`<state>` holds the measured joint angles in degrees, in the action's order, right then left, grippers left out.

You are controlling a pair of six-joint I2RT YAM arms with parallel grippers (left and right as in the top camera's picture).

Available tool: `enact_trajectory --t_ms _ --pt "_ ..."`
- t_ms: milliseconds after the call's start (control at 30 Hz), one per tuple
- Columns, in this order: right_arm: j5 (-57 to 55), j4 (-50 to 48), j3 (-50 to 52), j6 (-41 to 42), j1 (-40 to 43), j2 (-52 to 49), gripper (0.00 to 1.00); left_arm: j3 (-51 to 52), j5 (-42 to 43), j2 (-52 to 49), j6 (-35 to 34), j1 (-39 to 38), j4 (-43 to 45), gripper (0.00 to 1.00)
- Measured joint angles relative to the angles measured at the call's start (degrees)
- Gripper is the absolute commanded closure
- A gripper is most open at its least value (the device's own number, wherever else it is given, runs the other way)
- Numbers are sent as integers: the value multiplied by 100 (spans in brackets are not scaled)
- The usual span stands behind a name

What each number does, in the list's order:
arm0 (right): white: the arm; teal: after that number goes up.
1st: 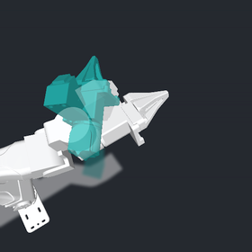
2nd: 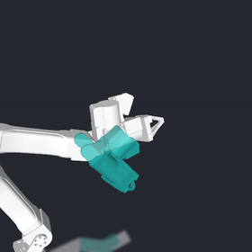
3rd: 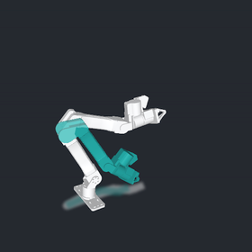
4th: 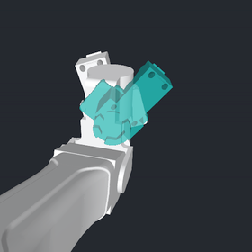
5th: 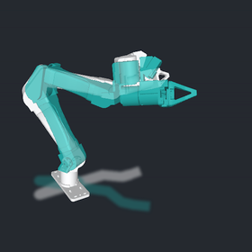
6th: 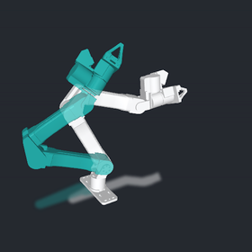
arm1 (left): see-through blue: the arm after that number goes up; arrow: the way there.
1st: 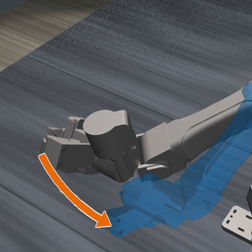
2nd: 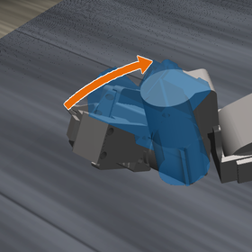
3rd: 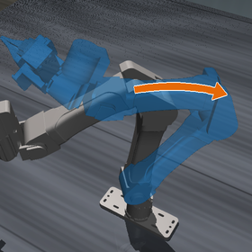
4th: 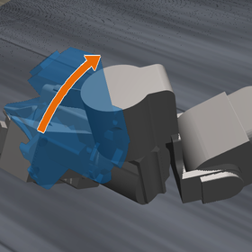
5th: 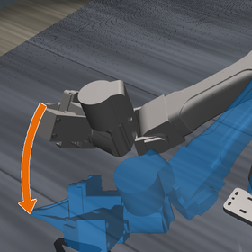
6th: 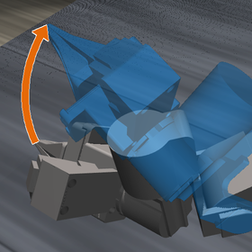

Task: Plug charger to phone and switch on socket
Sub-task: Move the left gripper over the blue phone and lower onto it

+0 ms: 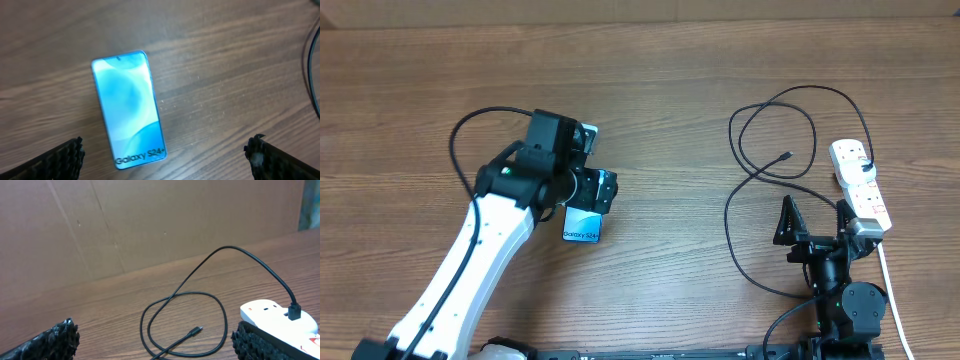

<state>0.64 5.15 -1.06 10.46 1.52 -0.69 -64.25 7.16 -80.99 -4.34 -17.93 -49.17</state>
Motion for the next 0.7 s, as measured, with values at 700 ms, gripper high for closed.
enact_trajectory --t_ms 700 --pt "2 0 0 0 0 0 0 0 422 -870 -2 0 -48 0"
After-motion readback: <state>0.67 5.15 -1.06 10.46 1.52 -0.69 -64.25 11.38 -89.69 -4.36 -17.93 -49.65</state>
